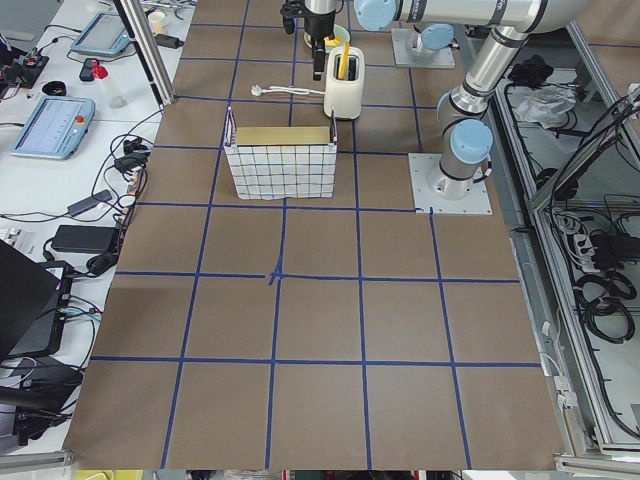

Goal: Press toaster with right arm

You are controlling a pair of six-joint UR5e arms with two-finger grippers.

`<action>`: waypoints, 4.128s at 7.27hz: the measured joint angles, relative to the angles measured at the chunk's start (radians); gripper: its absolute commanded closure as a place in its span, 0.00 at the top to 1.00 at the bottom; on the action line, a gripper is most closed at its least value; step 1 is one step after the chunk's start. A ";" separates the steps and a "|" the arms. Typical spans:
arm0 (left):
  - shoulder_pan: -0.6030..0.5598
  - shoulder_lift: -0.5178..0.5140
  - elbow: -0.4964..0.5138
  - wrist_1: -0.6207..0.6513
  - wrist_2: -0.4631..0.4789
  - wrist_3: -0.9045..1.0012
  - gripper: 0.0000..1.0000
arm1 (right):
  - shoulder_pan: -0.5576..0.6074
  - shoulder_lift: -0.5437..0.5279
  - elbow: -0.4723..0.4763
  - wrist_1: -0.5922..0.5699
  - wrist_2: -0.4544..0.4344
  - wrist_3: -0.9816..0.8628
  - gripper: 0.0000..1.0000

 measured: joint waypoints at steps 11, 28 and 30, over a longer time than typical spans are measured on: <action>0.000 0.000 0.000 -0.001 0.000 0.000 1.00 | -0.002 -0.015 -0.364 -0.075 -0.296 -0.311 1.00; 0.000 0.000 0.000 -0.001 0.000 0.000 1.00 | -0.006 0.045 -0.438 -0.020 -0.286 -0.241 1.00; 0.000 0.000 0.000 -0.001 0.000 0.000 1.00 | -0.006 0.047 -0.440 -0.002 -0.288 -0.237 1.00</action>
